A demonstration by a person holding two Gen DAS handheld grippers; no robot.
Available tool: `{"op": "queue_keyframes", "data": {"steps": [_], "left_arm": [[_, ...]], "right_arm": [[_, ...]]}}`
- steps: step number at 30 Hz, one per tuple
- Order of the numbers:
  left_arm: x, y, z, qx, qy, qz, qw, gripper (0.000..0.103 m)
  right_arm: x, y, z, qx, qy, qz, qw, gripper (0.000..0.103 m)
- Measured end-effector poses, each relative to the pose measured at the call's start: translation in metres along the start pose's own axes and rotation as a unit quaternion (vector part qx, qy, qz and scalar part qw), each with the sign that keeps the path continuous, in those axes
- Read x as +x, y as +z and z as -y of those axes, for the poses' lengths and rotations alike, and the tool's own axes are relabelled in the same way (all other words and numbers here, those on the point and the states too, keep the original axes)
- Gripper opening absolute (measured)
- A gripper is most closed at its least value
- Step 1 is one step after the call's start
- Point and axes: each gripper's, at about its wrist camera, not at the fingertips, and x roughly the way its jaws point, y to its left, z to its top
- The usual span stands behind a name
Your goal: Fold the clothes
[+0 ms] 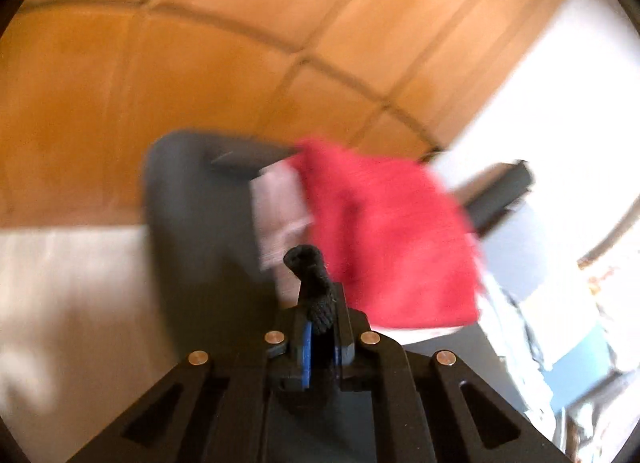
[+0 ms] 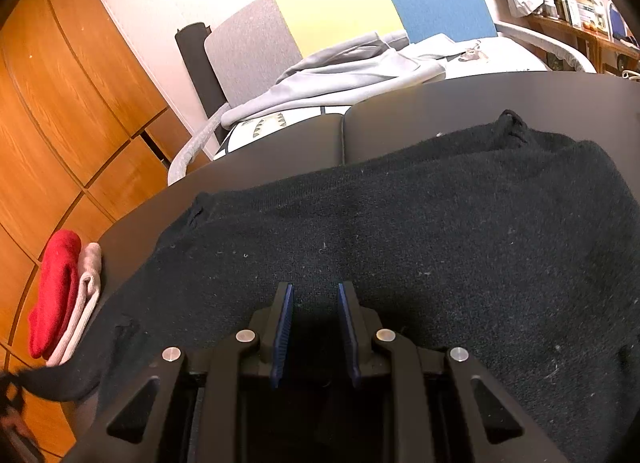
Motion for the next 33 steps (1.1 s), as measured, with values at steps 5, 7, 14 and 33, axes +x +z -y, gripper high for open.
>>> {"op": "queue_keyframes", "data": {"steps": [5,7,14,33], "left_arm": [[-0.004,0.022,0.120,0.089,-0.112,-0.005,0.9897,0.008],[-0.002,0.021,0.176,0.130,-0.158,-0.021,0.9786,0.008],[0.002,-0.029,0.335,0.260,-0.260,-0.076,0.9268,0.008],[0.040,-0.400,0.443,0.470,-0.262,-0.327,0.7767,0.008]], "right_arm": [[0.001,0.003,0.000,0.004,0.000,-0.012,1.000,0.023],[0.000,0.006,0.002,0.013,0.005,-0.021,1.000,0.023],[-0.028,0.000,0.020,0.098,0.055,-0.025,0.993,0.024],[-0.094,-0.017,0.094,0.175,0.038,0.006,0.984,0.025]]}}
